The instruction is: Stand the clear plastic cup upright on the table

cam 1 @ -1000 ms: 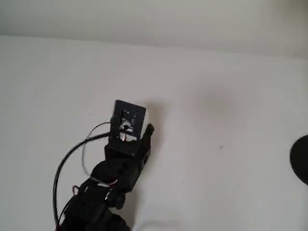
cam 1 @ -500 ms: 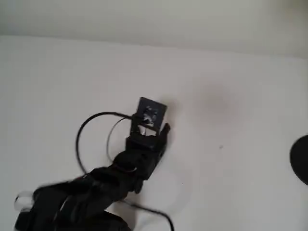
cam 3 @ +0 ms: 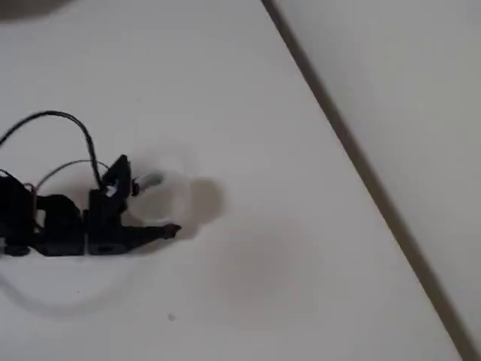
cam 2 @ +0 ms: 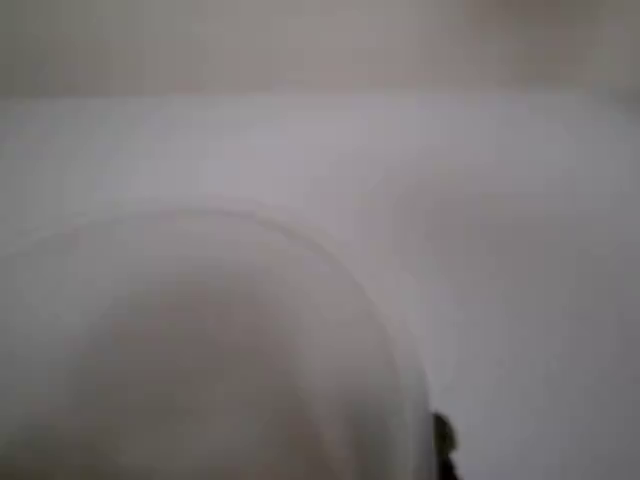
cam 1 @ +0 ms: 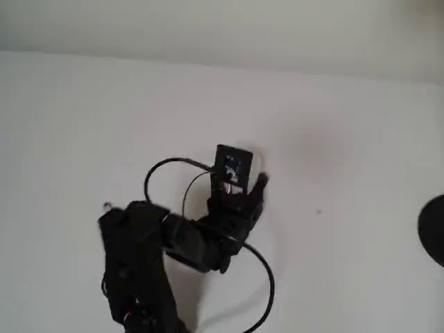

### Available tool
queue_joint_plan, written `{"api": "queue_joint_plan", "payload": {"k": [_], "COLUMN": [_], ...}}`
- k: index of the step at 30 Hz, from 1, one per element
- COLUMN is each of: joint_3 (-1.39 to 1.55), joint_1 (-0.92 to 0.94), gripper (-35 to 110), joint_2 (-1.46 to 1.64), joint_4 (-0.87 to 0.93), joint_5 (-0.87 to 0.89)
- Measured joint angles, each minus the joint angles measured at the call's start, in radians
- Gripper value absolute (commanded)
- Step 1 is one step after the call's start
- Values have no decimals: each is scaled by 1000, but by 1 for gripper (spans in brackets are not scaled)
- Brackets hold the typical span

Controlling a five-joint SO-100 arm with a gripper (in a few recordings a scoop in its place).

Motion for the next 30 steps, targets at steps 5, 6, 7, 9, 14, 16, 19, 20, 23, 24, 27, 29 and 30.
{"api": "queue_joint_plan", "payload": {"k": [5, 6, 7, 9, 14, 16, 19, 20, 23, 24, 27, 29, 30], "joint_3": [-100, -121, -130, -141, -86, -55, 44, 71, 135, 146, 153, 155, 155], "joint_1": [0, -2, -2, -2, -2, -2, 0, 0, 0, 0, 2, 2, 0], "gripper": [65, 65, 65, 65, 65, 65, 64, 64, 64, 64, 64, 64, 64], "joint_2": [-104, -120, -126, -126, -32, 28, 193, 262, 468, 534, 782, 940, 994], "joint_4": [-37, -44, -48, -52, -11, 48, 181, 236, 431, 522, 874, 1028, 1080], "joint_5": [-52, -61, -67, -69, -34, -8, 52, 72, 127, 149, 267, 331, 350]}}
